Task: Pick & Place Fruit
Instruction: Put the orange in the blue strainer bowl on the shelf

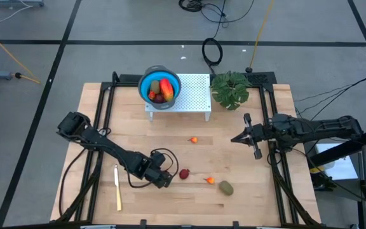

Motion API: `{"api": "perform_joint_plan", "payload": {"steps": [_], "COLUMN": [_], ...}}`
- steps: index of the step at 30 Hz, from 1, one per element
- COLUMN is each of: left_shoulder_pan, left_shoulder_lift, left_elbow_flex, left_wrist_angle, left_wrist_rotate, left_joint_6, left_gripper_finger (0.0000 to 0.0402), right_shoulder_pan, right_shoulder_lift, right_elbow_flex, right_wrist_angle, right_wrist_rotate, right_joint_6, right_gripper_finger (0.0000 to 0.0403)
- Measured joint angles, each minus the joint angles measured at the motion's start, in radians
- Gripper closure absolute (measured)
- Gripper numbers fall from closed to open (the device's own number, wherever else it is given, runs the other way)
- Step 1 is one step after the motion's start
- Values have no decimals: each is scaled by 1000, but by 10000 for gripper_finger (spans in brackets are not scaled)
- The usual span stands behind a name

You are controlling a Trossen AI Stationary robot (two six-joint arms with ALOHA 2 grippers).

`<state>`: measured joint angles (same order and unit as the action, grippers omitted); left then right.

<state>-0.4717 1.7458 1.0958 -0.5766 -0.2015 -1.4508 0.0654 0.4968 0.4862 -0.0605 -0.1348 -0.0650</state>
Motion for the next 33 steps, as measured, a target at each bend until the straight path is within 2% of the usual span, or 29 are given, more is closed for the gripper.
{"api": "perform_joint_plan", "payload": {"steps": [7,13,19,26,33], "left_shoulder_pan": [0,0,3,28,41], "left_shoulder_lift": [0,0,0,34,50], "left_elbow_flex": [0,0,0,0,-1], "left_wrist_angle": [0,0,-8,-4,-3], "left_wrist_rotate": [-18,-30,-36,-8,34], "left_joint_6": [8,11,17,33,42], "left_gripper_finger": [103,103,103,103,103], "right_shoulder_pan": [0,0,0,0,0], "right_shoulder_lift": [-95,-176,-255,-340,-406], "right_elbow_flex": [0,-15,-106,-249,-288], "right_wrist_angle": [-53,-69,-63,94,96], "right_wrist_rotate": [61,60,59,59,61], "right_joint_6": [4,21,83,101,106], "right_gripper_finger": [403,403,403,403,403]}}
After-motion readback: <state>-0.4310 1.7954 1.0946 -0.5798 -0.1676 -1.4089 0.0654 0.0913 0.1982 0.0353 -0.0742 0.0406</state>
